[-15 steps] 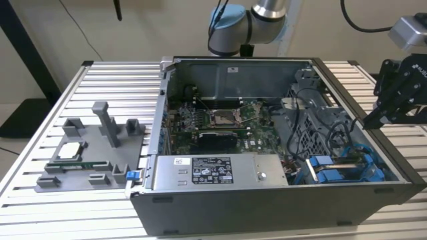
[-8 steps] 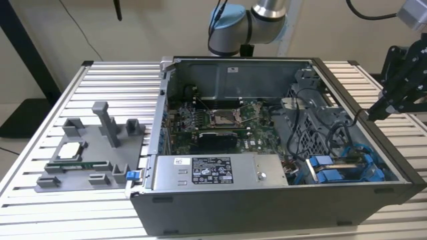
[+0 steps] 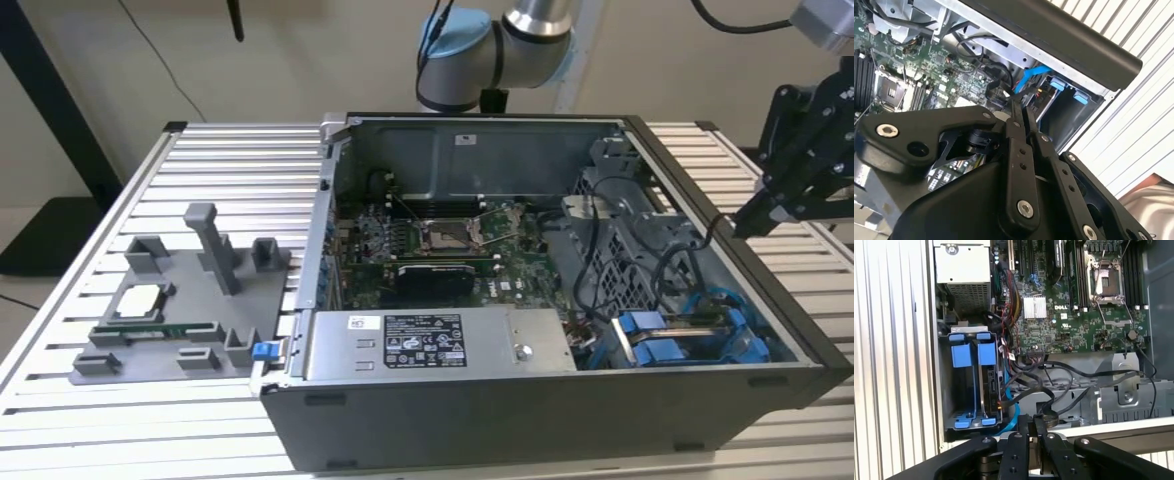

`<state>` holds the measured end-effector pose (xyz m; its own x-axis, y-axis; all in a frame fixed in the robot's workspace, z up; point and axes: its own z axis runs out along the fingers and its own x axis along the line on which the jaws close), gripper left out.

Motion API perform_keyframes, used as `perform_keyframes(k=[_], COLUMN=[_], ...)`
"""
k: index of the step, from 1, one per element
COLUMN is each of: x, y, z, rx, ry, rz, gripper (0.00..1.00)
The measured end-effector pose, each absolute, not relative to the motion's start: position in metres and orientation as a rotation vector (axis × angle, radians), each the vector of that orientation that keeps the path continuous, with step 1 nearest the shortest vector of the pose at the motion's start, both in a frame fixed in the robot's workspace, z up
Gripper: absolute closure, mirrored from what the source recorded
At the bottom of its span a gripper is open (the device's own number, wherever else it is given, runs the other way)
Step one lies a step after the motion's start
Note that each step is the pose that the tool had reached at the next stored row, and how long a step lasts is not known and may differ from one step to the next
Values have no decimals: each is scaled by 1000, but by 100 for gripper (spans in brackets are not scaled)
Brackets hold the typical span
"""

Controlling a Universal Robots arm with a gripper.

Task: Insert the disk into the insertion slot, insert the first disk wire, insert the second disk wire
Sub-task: 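Insert the second disk wire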

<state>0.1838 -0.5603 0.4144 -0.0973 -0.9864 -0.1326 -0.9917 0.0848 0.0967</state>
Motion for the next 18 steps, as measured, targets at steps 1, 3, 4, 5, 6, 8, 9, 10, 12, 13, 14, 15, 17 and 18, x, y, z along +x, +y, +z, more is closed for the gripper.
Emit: perform_keyframes(k=[1,3,4,5,6,8,9,10,12,13,14,15,17,18], x=[183,181,180,178,176,170,168,165,158,155,151,147,140,137], y=[-560,-560,-560,-560,-560,-560,-560,-560,-560,-560,-560,-560,-560,-560], z=[415,416,416,416,416,417,417,417,417,417,417,417,417,417], rx=[-2088,-2088,-2087,-2087,-2085,-2083,-2082,-2080,-2076,-2074,-2072,-2070,-2067,-2065], ry=[2289,2288,2288,2287,2285,2281,2279,2277,2271,2267,2264,2261,2255,2253], rz=[250,249,248,246,242,235,231,226,215,207,200,191,175,168], gripper=[100,100,100,100,100,100,100,100,100,100,100,100,100,100])
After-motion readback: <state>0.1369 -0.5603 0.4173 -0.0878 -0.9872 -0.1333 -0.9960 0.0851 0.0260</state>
